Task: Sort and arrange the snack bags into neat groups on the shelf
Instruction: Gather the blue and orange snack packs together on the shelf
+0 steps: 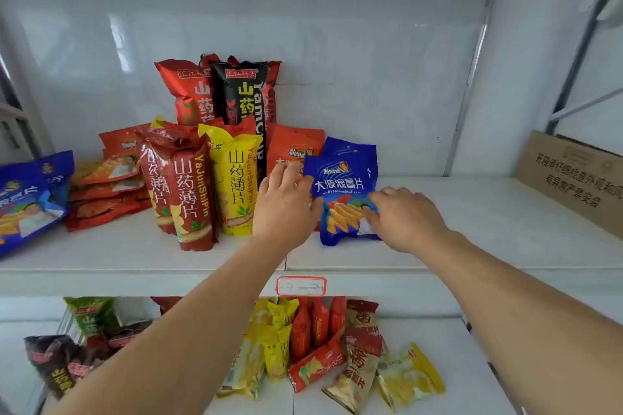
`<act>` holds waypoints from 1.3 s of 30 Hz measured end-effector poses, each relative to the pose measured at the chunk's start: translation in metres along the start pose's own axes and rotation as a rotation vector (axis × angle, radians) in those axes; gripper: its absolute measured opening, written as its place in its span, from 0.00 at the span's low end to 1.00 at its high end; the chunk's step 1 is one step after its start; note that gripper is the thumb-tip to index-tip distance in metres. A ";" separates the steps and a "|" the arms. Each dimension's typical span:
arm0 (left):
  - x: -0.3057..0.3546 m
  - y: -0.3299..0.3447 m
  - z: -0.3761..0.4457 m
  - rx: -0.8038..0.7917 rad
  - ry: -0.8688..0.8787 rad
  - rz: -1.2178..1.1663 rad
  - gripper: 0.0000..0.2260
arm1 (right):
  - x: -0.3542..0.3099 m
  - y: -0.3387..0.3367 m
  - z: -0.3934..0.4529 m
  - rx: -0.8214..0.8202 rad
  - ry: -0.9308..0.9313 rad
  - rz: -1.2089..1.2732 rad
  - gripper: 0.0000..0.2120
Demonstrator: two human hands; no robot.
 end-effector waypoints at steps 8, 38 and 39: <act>0.004 0.073 0.059 -0.101 -0.440 -0.332 0.30 | 0.047 0.068 0.079 0.073 0.407 0.699 0.29; -0.040 0.117 0.104 -0.093 -0.978 -0.744 0.21 | 0.108 0.164 0.149 -0.082 0.537 1.443 0.13; -0.041 0.117 0.105 -0.124 -0.988 -0.785 0.17 | 0.109 0.166 0.149 -0.074 0.548 1.435 0.12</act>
Point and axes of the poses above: each hand's wrist, its own z-axis towards the middle knuckle, its own y-axis out of the palm, x = y × z, the point moved 2 cm from there along z, towards the middle knuckle, and after that the axes turned 5 degrees about -y, right-handed, at the moved point
